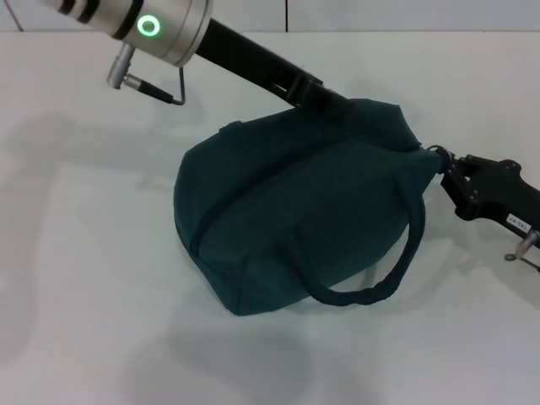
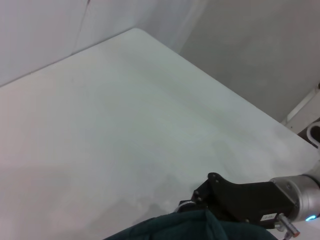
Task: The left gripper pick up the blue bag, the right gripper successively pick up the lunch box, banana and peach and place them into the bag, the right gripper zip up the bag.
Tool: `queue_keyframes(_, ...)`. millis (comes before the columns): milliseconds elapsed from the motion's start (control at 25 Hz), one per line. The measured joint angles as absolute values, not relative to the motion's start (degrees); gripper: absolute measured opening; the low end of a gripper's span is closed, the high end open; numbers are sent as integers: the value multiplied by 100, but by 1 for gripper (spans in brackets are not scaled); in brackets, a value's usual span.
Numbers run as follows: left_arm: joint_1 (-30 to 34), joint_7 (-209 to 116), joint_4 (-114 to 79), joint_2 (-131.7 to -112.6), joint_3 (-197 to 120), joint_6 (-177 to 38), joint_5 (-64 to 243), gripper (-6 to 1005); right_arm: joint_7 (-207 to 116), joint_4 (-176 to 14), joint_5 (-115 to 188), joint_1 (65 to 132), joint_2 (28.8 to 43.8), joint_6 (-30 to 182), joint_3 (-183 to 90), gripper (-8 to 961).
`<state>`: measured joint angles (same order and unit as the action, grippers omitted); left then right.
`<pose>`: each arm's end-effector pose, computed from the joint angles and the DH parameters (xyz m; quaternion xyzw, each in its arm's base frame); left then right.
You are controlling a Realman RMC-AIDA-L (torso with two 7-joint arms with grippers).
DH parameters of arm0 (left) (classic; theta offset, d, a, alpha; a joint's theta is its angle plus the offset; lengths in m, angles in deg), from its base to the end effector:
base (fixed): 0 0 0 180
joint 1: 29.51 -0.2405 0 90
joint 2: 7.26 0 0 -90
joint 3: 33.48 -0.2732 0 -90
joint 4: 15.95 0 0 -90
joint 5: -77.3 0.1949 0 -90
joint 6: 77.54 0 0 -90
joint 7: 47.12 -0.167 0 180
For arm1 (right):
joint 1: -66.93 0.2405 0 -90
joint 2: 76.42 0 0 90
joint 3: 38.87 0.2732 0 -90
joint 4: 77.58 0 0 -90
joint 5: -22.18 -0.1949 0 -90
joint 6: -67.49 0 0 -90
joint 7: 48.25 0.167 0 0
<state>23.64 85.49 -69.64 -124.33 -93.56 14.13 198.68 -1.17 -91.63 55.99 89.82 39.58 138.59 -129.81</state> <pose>-0.0961 0.3937 -0.0317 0.9524 0.2955 0.0743 0.0021 0.2906 0.3250 -0.0530 -0.8386 0.2579 0.3598 0.3174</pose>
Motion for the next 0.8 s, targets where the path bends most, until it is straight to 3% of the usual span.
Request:
queue_keyframes(80,2308,8514,-6965,-12437,-9350,1410,19779,51,-97,-9163,5592,8926,3950,13959,-12983,68)
queue_keyframes(280,2067,7945,-6974,-12487,-9008,1372,19252,77,-90,-9164,5601,8791,3932,14357,-12973,69)
queue_keyframes(520,1271,6590,-6977,-12498,-8636,1416,17811,108,-164,-9167,5559,8524,3853,15059,-12637,70)
queue_keyframes(800,-140,4795,-6908,-12358,-8618,1823,16088,337,-362,-9199,5585,8208,3773,15903,-11757,378)
